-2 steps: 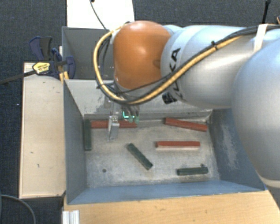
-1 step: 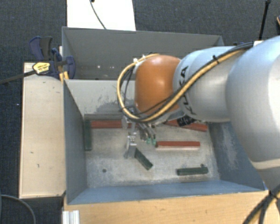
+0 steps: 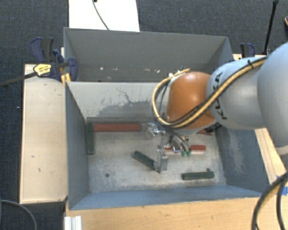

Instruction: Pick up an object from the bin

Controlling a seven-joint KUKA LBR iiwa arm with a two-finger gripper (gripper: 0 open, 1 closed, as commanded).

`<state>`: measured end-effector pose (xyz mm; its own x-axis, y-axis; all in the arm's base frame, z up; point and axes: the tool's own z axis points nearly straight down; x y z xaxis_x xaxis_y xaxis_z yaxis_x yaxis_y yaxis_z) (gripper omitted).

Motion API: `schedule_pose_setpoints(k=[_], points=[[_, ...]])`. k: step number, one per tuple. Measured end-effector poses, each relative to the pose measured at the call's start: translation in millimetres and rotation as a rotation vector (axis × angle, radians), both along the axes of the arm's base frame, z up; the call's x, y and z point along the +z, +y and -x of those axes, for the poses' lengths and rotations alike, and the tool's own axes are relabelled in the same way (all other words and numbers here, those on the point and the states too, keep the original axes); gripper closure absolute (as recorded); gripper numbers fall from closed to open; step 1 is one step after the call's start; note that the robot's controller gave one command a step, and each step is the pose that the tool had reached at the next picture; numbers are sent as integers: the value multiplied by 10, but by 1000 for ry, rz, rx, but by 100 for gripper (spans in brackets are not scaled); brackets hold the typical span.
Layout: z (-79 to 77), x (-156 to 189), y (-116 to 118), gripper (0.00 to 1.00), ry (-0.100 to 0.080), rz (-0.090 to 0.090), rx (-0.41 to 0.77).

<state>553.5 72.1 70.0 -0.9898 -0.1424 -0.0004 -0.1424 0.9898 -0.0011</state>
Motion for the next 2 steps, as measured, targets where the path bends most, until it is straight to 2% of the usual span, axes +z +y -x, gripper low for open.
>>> schedule_pose_setpoints(k=[1, 2], points=[[482, 9, 448, 0, -1, -3, 246], [-34, 9, 33, 0, -3, 1, 454]])
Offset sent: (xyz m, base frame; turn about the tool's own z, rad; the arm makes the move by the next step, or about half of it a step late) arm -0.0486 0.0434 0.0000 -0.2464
